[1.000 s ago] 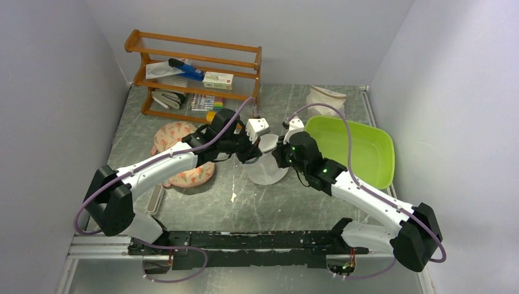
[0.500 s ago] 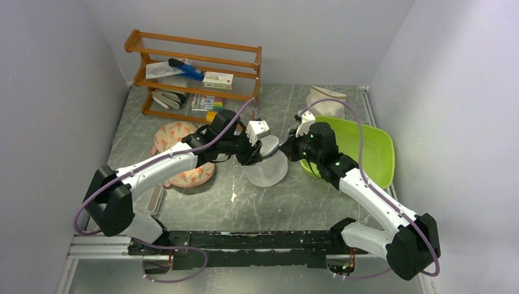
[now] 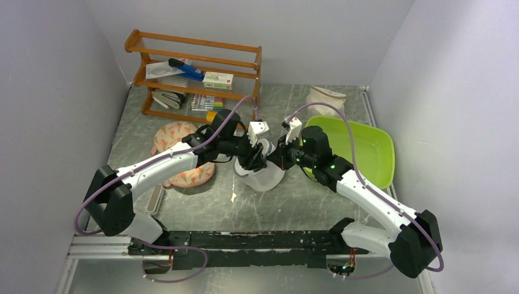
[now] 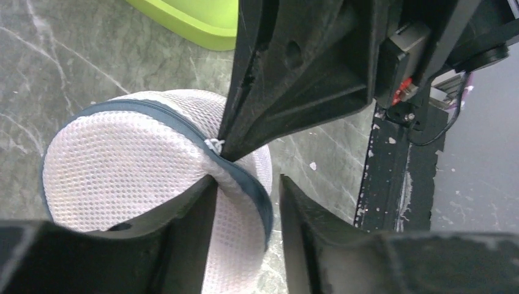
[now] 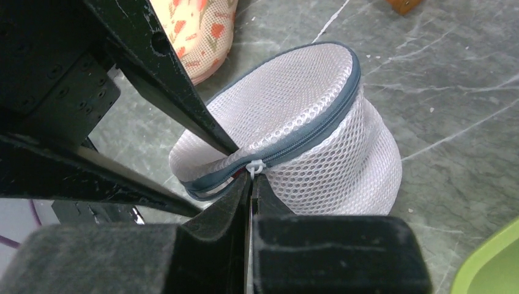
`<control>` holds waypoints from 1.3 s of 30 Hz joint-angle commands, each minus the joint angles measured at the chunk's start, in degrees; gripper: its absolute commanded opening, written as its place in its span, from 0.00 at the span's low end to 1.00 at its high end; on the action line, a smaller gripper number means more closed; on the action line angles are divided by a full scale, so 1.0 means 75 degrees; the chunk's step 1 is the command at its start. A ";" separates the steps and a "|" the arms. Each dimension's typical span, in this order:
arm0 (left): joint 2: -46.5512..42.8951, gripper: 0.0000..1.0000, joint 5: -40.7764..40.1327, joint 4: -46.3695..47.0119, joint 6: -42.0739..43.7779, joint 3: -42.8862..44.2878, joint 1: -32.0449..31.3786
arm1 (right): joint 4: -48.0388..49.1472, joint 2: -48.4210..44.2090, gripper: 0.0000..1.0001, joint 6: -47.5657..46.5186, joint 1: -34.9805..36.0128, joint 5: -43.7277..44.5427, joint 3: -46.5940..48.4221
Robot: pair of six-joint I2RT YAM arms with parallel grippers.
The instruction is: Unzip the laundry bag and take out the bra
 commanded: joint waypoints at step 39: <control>-0.0339 0.07 -0.1442 -0.0035 0.0456 0.0076 -0.0075 | 0.0050 0.0120 0.00 0.0529 -0.1644 -0.0047 0.0097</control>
